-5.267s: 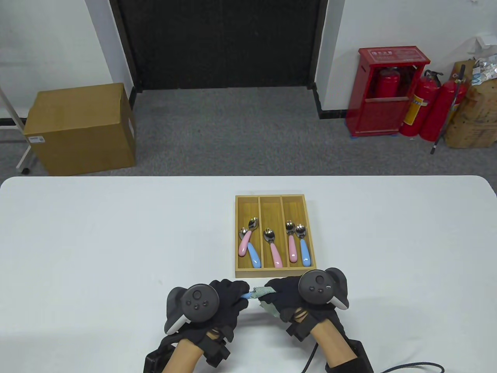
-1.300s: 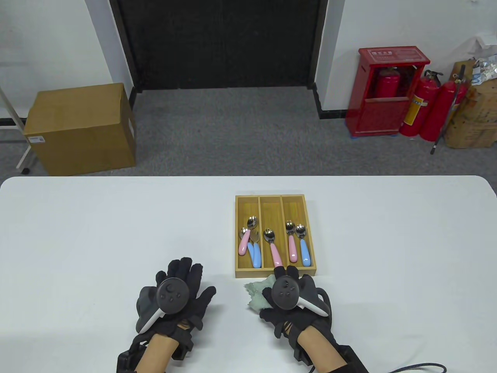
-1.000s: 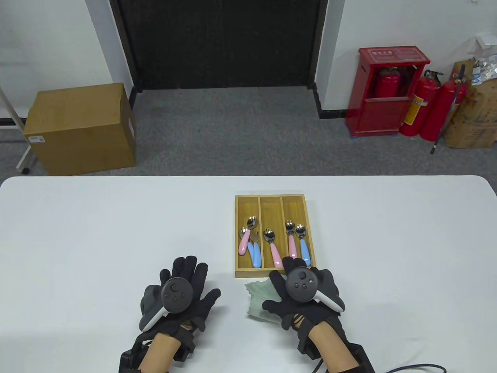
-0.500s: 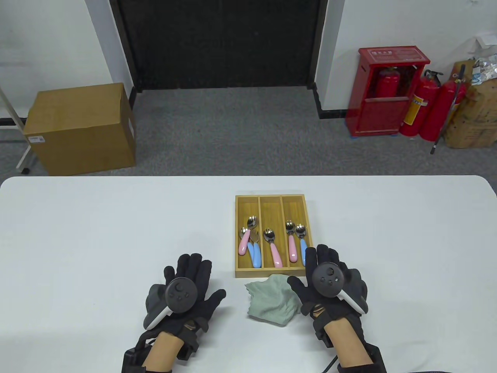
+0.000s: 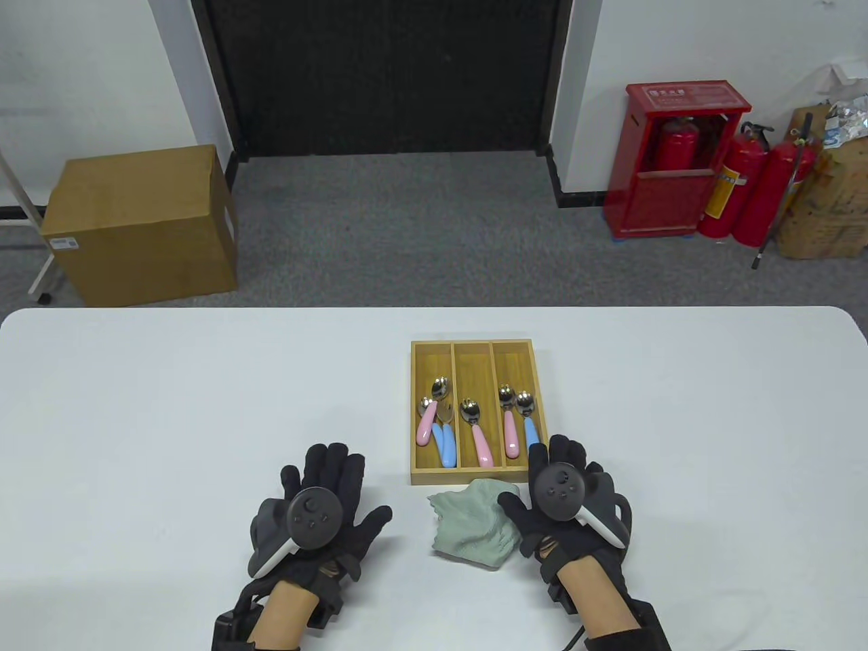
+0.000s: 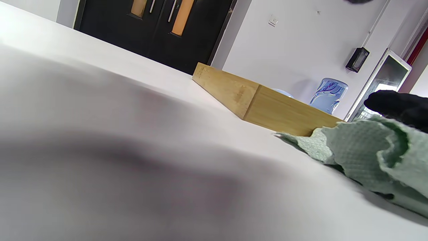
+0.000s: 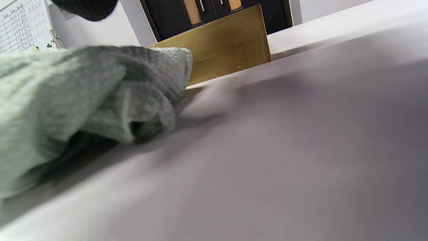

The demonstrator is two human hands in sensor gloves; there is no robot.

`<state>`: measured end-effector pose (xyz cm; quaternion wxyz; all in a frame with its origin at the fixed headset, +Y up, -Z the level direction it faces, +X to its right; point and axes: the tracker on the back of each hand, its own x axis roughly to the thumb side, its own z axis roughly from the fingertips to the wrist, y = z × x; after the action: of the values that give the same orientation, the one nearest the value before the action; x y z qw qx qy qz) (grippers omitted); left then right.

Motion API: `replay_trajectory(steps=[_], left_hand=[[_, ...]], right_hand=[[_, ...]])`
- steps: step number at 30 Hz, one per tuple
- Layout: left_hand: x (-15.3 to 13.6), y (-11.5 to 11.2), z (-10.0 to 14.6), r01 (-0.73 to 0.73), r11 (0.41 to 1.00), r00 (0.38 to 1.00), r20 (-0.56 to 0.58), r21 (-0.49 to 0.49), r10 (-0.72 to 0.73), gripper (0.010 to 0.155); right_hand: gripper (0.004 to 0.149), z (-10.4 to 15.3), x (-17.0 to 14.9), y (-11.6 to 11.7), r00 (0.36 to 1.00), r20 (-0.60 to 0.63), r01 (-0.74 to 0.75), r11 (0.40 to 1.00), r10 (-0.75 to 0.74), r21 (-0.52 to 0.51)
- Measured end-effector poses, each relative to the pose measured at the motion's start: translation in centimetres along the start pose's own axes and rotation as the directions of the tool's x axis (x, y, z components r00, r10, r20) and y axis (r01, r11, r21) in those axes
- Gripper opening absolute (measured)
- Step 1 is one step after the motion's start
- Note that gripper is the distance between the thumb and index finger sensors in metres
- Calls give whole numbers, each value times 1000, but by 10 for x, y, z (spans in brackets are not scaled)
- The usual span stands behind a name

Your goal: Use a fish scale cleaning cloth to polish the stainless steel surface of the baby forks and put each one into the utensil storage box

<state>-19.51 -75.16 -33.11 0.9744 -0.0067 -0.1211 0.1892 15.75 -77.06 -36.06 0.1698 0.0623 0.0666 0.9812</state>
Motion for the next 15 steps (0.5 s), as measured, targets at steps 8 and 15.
replay_trajectory(steps=[8,15], left_hand=[[6,0,2,24,1000,1000,12,7,-24,88],[5,-1,3,28,1000,1000,8,0,-28,88]], right_hand=[[88,1,2,3,1000,-3,-2,1000,2,15],[88,2,3,4,1000,-3,-3,1000,3,22]])
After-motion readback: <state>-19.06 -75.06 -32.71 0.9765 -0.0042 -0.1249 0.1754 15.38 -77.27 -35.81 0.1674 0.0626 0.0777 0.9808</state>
